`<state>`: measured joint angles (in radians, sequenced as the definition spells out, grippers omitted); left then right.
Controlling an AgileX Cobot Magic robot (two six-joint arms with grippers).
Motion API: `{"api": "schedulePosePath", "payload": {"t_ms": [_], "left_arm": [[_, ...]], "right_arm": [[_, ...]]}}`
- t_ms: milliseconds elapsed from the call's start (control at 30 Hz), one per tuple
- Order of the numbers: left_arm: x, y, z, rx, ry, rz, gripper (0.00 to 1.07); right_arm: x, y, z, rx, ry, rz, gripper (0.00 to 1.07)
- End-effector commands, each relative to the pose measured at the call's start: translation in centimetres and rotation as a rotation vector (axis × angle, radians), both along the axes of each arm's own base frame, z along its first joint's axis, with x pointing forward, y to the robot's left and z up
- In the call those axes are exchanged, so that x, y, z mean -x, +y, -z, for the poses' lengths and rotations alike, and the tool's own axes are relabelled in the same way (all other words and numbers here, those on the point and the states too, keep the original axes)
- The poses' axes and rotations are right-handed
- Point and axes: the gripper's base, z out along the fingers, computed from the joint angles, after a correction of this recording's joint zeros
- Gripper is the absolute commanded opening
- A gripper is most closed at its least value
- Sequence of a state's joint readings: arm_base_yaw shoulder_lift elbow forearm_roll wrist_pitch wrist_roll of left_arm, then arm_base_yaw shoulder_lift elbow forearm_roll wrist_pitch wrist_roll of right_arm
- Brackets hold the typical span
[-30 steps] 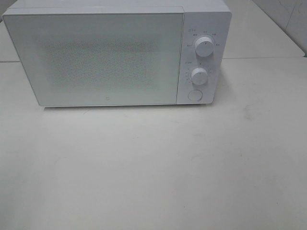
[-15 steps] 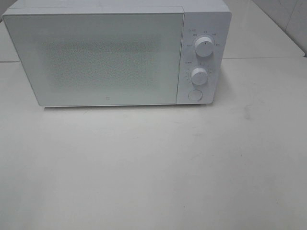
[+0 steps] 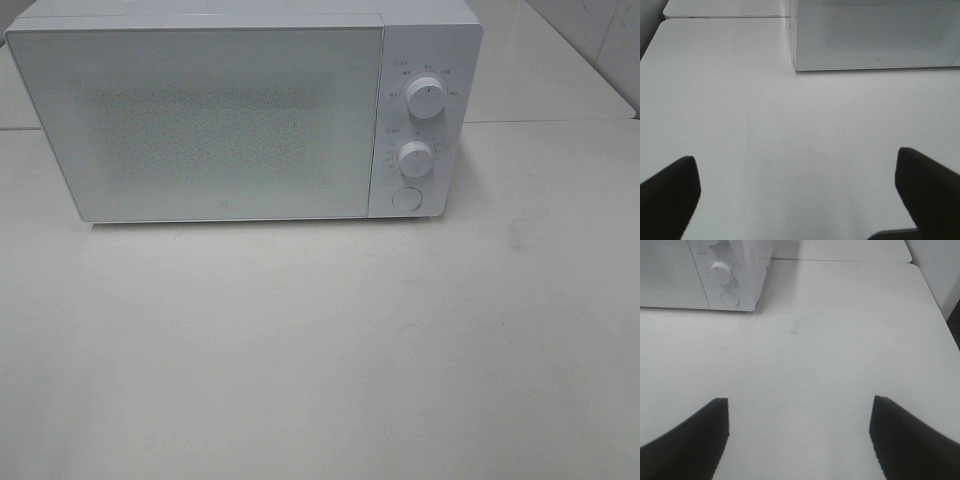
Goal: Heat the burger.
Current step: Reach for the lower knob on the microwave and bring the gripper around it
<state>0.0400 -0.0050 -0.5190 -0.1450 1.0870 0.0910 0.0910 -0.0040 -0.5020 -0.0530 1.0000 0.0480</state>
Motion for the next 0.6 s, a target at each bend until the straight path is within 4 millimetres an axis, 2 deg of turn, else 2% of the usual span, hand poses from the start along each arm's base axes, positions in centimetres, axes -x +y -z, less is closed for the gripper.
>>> {"api": "schedulePosePath", "payload": {"t_ms": [33, 600], "left_arm": [[0.16, -0.04, -0.02, 0.011, -0.030, -0.005, 0.98], [0.16, -0.04, -0.02, 0.011, -0.030, -0.005, 0.98]], "right_arm": [[0.31, -0.07, -0.03, 0.001, -0.028, 0.010, 0.75], [0.31, -0.07, -0.03, 0.001, -0.028, 0.010, 0.75]]}}
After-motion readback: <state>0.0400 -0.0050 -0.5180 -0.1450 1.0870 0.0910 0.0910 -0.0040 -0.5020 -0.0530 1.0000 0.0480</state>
